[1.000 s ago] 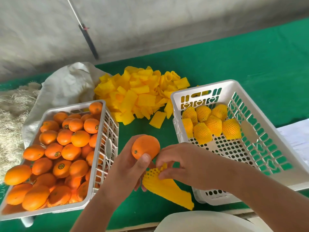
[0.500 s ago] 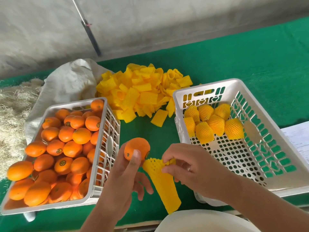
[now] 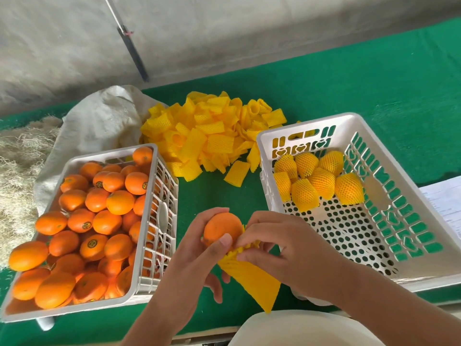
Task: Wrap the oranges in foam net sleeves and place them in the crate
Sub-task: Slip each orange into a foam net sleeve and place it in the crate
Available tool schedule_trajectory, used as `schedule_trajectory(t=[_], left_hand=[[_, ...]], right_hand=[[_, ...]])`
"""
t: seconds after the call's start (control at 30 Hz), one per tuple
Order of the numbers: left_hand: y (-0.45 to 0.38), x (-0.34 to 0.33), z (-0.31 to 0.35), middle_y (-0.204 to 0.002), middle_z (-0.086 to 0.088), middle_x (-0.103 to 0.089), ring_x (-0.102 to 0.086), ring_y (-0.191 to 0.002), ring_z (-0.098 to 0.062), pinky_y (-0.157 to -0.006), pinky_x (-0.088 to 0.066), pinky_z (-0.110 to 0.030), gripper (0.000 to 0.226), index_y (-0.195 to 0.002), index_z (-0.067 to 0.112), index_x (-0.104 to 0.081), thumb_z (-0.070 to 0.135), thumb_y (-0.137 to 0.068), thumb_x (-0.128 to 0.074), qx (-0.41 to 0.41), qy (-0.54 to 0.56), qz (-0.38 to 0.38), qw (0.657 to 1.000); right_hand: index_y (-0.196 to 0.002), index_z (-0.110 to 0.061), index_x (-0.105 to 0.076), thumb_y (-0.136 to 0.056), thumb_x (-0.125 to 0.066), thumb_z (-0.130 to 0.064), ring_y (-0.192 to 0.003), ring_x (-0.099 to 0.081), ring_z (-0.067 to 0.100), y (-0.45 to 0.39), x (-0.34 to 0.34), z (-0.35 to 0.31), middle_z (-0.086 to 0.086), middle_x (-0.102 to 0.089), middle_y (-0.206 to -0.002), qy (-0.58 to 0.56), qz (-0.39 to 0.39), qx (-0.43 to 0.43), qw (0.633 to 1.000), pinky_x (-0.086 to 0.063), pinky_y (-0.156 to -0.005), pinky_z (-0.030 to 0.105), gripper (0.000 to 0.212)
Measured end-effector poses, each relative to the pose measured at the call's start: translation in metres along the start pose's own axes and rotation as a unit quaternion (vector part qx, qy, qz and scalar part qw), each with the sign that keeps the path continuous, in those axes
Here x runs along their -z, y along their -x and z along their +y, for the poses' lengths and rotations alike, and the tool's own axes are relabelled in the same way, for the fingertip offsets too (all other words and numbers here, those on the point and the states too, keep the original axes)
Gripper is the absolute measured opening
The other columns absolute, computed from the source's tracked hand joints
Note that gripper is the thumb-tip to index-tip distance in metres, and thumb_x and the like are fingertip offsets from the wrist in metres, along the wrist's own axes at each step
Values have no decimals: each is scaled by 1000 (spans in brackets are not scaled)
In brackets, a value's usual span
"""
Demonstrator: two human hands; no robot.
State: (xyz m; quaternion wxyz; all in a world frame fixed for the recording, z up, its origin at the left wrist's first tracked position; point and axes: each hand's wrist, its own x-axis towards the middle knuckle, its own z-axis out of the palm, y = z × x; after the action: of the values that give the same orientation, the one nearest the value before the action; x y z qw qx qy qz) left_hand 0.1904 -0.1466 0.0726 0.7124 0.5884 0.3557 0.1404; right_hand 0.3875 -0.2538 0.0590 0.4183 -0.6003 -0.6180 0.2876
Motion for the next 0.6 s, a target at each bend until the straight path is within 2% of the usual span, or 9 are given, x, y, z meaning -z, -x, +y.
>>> schedule_trajectory(t=[0.13, 0.27, 0.4, 0.5, 0.6], left_hand=[[2, 6, 1, -112, -5, -66, -68, -75, -35, -48, -58, -35, 67, -149, 38, -53, 64, -90, -72, -3, -26, -28, 999], [4, 11, 4, -115, -4, -66, -69, -81, -35, -53, -61, -40, 68, -151, 41, -53, 69, -91, -68, 4, -54, -59, 997], [5, 13, 13, -114, 4, -67, -72, -85, -32, -57, -64, -43, 73, -149, 47, -53, 77, -85, -69, 9, -111, -85, 990], [8, 13, 19, -118, 15, -66, -75, -95, -22, -57, -64, -36, 85, -150, 52, -47, 87, -75, -69, -5, -222, -96, 970], [10, 9, 22, -122, 23, -64, -73, -101, -9, -60, -61, -22, 88, -148, 56, -43, 85, -71, -76, -35, -286, -103, 952]], right_hand=[[-99, -39, -65, -94, -75, -49, -93, -68, 13, 3, 1, -1, -18, -66, -98, -33, 34, -24, 999, -58, -72, 22, 15], [-97, -37, -64, -91, -80, -44, -95, -70, 10, 2, 8, -3, -16, -66, -99, -44, 55, -21, 997, -57, -72, 16, 18], [-99, -36, -64, -89, -83, -42, -94, -69, 16, 2, 13, -5, -12, -65, -101, -50, 59, -14, 997, -58, -73, 22, 23], [-105, -38, -62, -87, -85, -43, -95, -68, 19, 3, 14, -7, -11, -66, -104, -74, 53, -20, 996, -58, -74, 22, 29], [-114, -36, -61, -87, -85, -43, -98, -66, 20, 5, 10, -9, -9, -65, -106, -104, 47, -32, 993, -56, -76, 23, 37]])
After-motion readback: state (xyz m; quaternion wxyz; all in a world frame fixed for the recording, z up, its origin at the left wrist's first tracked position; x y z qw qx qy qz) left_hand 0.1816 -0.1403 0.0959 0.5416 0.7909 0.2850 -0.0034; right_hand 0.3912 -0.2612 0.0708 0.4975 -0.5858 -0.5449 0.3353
